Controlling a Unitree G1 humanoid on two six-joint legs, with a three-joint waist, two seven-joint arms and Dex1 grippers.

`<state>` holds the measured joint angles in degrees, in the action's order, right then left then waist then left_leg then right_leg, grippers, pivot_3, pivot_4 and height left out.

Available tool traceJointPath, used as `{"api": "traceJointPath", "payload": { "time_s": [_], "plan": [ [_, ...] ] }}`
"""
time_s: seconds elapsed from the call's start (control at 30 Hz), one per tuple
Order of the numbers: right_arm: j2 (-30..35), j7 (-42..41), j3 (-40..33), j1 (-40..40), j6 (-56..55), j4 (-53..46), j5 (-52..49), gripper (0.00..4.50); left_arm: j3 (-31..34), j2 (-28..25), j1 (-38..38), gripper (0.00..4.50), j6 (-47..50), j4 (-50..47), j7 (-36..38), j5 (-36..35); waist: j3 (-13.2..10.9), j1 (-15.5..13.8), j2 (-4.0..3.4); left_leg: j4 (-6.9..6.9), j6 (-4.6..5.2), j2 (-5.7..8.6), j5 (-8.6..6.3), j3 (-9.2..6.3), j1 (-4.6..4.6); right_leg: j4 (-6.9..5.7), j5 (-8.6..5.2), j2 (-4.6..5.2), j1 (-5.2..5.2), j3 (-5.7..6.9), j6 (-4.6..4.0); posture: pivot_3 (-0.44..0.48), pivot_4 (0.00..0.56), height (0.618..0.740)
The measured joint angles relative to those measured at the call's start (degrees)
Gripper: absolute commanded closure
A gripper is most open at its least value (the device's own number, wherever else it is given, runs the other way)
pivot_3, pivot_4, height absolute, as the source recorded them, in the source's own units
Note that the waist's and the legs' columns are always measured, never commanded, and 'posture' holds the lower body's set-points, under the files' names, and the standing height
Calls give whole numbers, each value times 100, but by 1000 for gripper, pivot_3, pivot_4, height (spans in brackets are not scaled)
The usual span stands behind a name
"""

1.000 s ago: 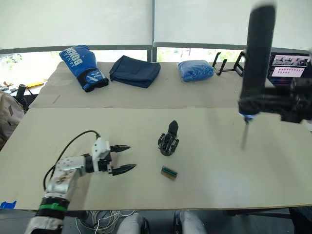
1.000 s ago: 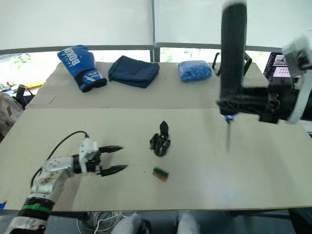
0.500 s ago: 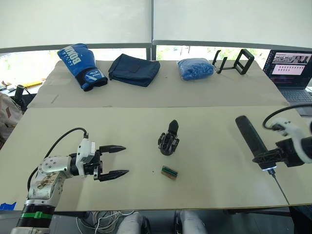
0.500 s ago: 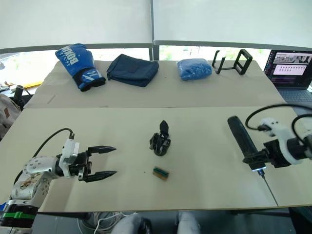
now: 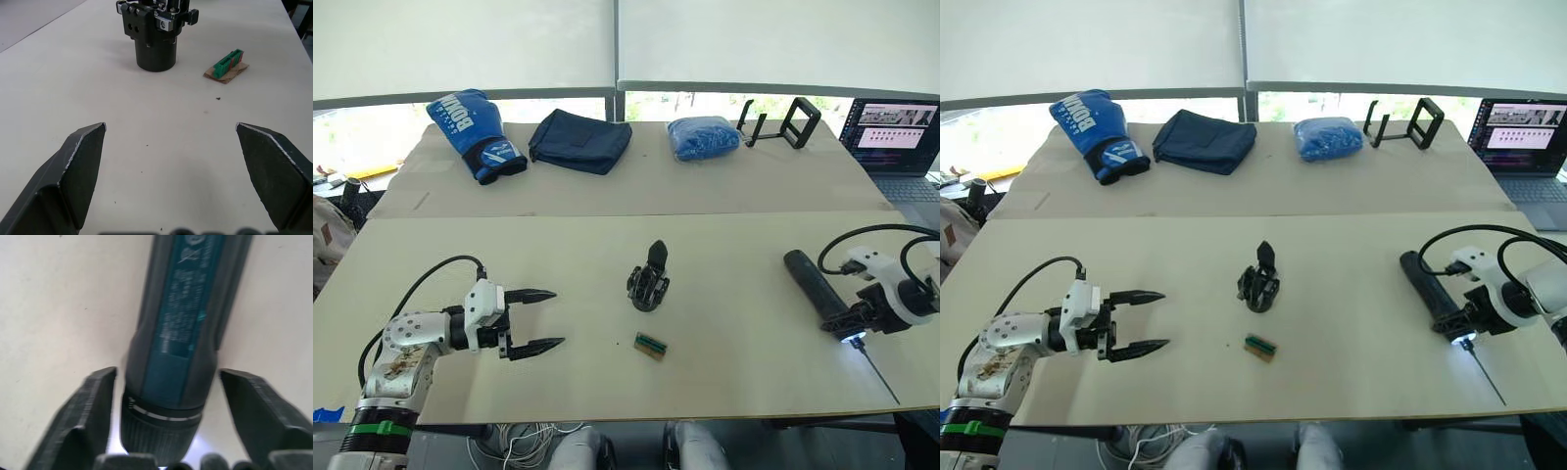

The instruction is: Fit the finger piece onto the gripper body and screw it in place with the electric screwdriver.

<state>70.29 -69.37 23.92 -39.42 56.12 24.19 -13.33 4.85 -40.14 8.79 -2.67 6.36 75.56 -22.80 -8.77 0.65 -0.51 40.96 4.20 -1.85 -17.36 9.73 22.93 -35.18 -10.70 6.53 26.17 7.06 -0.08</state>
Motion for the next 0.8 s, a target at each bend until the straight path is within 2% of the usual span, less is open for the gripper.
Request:
{"api": "traceJointPath", "payload": {
  "time_s": [0.1,0.2,0.27,0.33,0.43,0.5,0.63,0.8],
  "plan": [
    [67,-159,-172,-20,-104,0,85,20,-8,0,80,0,31,100,-142,51,0,4,0,-1,0,-2,0,0,0,-2,1,0,2,1,-2,0,150,740],
    [394,-322,-594,60,-396,-32,64,20,-3,-57,48,0,56,140,-276,133,0,-3,-4,-2,1,-2,0,0,1,-6,1,-1,5,0,-2,0,150,740],
    [611,-386,-1166,208,-595,-145,-59,20,-1,-200,-22,0,78,193,-315,249,0,5,-3,-3,0,-4,0,0,-5,-7,1,-5,2,0,-2,0,150,740],
    [584,-566,-2169,614,-936,-499,-517,20,89,-367,-193,0,-13,323,-331,311,1,19,0,-4,-2,-10,1,1,-12,-7,1,-6,1,-3,-2,0,150,740],
    [86,-1175,-3705,1663,-2118,-1452,-1193,20,296,-539,-419,0,-279,484,-361,381,7,22,14,-13,-10,-15,5,-2,-21,-6,0,-16,-11,2,-1,0,150,740],
    [-425,-1387,-4161,2237,-3013,-2009,-1349,20,424,-562,-453,0,-412,558,-389,381,10,1,23,-10,-10,-15,5,-2,-28,-9,-2,-16,-20,0,2,0,150,740],
    [-1616,-1458,-4470,3097,-4706,-2688,-1397,20,526,-562,-498,0,-572,576,-531,456,10,-101,26,-7,-9,-4,5,-1,-29,-10,-7,-8,-27,-3,12,0,150,740],
    [-2436,-1519,-4451,3889,-6052,-3208,-1380,20,551,-564,-742,0,-994,579,-801,713,10,-118,27,-7,-10,-2,5,3,-41,-13,1,-11,-32,-4,-4,0,150,740]
  ]
}}
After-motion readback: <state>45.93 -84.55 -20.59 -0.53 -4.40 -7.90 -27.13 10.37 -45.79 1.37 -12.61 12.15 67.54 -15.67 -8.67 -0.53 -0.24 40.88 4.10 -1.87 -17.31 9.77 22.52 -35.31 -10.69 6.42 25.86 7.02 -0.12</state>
